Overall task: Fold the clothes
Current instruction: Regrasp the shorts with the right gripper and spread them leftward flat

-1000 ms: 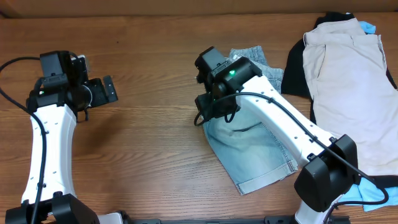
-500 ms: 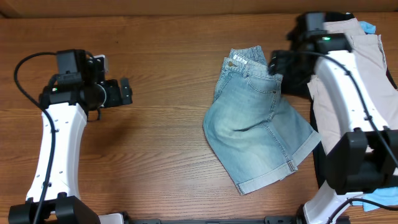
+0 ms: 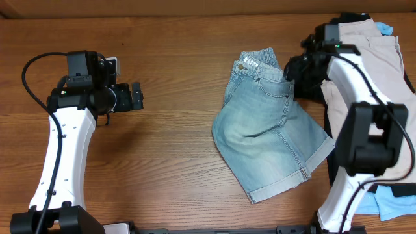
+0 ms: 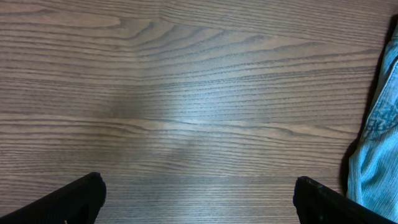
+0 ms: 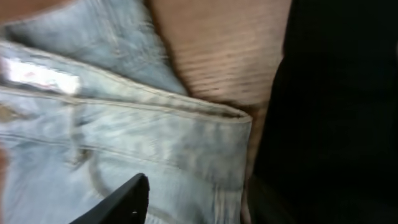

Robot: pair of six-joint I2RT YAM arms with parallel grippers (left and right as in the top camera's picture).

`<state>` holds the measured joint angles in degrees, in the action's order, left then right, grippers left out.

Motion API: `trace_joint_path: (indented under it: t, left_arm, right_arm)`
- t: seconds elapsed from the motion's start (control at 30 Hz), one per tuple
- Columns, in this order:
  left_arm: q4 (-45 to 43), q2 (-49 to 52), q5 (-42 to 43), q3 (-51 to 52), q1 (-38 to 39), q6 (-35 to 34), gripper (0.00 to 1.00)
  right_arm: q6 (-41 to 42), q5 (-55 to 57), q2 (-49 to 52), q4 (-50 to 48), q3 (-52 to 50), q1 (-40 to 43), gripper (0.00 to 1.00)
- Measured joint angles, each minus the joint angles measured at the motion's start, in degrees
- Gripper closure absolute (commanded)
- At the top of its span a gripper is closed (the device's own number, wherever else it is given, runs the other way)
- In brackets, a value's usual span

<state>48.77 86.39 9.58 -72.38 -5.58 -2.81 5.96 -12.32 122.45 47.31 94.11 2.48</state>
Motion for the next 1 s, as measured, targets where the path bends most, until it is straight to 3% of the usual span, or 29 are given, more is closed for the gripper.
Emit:
trace_joint_path:
  t: [0.23,0.3,0.4,0.5,0.7,1.0]
  left_arm:
    - [0.11,0.00,-0.24,0.00,0.00,0.00,0.00]
    - [0.11,0.00,-0.26,0.00,0.00,0.00,0.00]
    - [0.11,0.00,-0.42,0.00,0.00,0.00,0.00]
    - [0.04,0.00,-0.76,0.00,0.00,0.02,0.01]
    - [0.55,0.07,-4.70,-1.77,0.00,0.28,0.02]
    - [5.14,0.20,-7.54,-16.04,-0.02,0.42,0.00]
  right_arm:
    - [0.00,-0.35,2.78,-1.42,-0.61,0.00,0.51]
    - [-0.11,-0.35,2.82,-1.68,-0.61,0.00,0.62]
    - [-0.50,-0.42,3.26,-1.55,-0.61,0.02,0.87]
    - [-0.22,-1.09,3.52,-1.44,-0.59,0.15,0.96]
    - [0.07,-2.47,2.78,1.57,-0.28,0.22,0.96]
    - [2.03,-2.91,-8.81,9.90,5.53,-6.25,0.96]
